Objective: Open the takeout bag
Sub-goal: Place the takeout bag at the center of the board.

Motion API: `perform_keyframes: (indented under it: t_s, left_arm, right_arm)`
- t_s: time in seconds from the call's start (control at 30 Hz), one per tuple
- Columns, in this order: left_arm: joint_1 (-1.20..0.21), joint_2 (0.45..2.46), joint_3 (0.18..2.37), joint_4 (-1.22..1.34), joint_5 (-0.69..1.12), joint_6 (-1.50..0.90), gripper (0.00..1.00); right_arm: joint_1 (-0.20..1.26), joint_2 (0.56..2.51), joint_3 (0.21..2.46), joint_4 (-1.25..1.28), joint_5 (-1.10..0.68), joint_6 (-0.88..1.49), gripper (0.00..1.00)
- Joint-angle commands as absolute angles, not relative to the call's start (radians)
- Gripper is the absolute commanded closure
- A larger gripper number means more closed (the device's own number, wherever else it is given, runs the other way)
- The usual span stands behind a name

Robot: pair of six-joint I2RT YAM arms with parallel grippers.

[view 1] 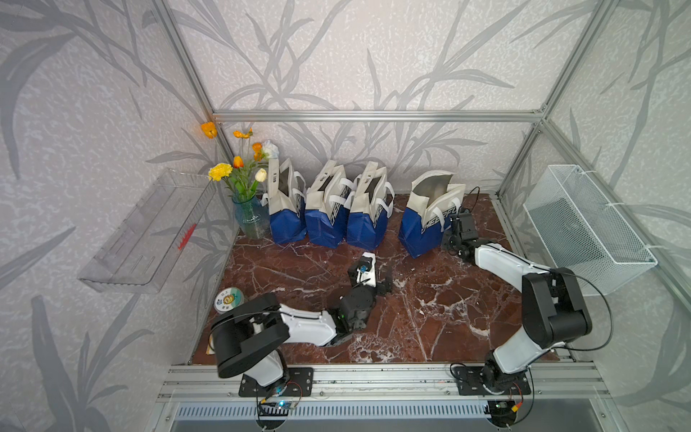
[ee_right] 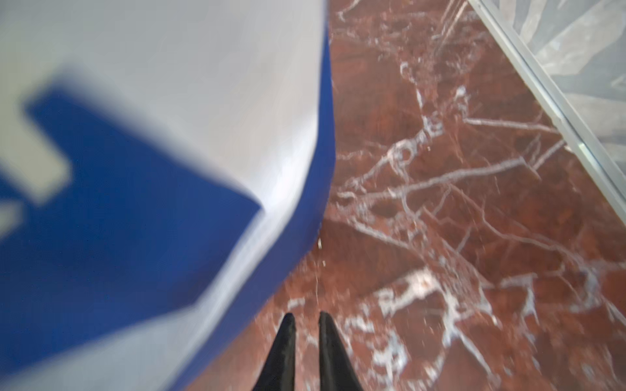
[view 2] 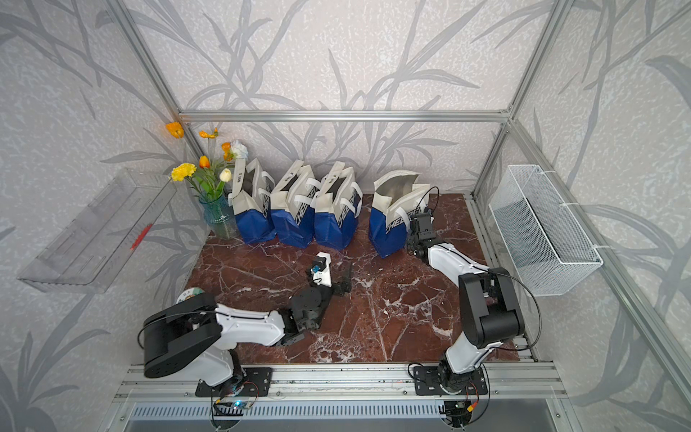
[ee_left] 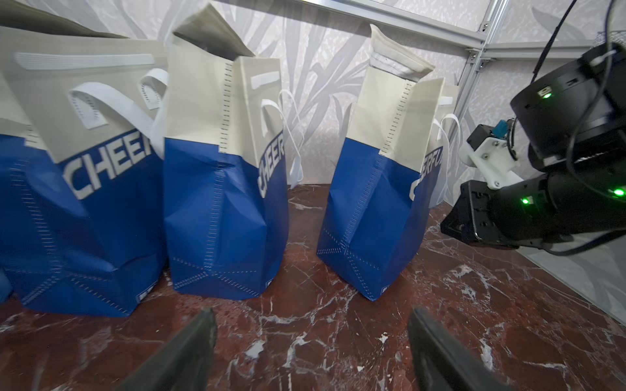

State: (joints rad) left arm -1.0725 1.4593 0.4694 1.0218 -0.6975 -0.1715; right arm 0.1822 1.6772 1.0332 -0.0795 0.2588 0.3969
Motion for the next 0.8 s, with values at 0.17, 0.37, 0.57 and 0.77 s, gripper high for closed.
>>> perform_keyframes:
  t_s: [0.17,0.37,0.57,0.77]
  left_arm:
    - [-1.044,0.988,0.327,0.548,-0.687,-0.112,0.09]
    - [-0.982,0.7,0.259,0.321,-0.554,-0.147,0.03]
    - [-0.962,0.669,0.234,0.283,-0.543,-0.166,0.0]
    - [-0.847,0.789,0.267,0.242,-0.515,-0.28,0.0]
  right_arm:
    - [0.136,1.881,1.235,-0.059,0.169,0.4,0.84]
    - [0.113,2.042,1.419,-0.11,0.113,0.413,0.86]
    - [0.107,2.146,1.575,-0.171,0.034,0.404,0.85]
    - [0.106,2.132,1.573,-0.217,0.018,0.407,0.78]
